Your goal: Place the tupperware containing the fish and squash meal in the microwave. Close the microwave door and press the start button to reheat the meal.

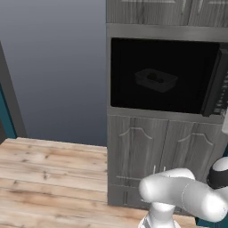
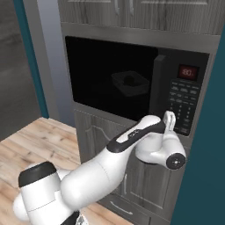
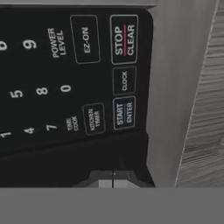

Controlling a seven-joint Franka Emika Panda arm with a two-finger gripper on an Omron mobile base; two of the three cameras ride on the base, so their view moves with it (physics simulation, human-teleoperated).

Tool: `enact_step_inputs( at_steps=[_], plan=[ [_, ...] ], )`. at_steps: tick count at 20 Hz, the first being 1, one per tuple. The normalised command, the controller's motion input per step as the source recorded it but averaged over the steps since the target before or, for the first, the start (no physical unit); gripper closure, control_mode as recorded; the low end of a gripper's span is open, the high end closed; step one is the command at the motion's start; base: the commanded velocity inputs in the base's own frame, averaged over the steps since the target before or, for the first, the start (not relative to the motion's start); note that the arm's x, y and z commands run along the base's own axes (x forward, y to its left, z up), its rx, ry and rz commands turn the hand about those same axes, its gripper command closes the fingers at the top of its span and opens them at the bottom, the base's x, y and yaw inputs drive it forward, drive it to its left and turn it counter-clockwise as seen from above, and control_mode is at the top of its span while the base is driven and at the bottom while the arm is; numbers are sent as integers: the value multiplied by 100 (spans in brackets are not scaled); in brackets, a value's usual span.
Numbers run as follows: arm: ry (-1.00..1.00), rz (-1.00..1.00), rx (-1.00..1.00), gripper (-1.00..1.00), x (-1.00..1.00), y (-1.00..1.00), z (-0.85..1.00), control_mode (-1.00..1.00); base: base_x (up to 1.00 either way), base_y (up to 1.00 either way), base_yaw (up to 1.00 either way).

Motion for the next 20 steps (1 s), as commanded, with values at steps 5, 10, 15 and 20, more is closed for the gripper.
enact_step_inputs(
  at_steps=[5,10,15,20],
  plan=[
    [0,-1,0,100,32,-27,-17,-100,0,0,0],
    [-1,-7,0,100,40,-17,-24,-100,0,0,0],
    [0,-6,0,100,45,-11,-29,-100,0,0,0],
    [0,-6,0,100,49,-9,-31,-100,0,0,0]
  ],
)
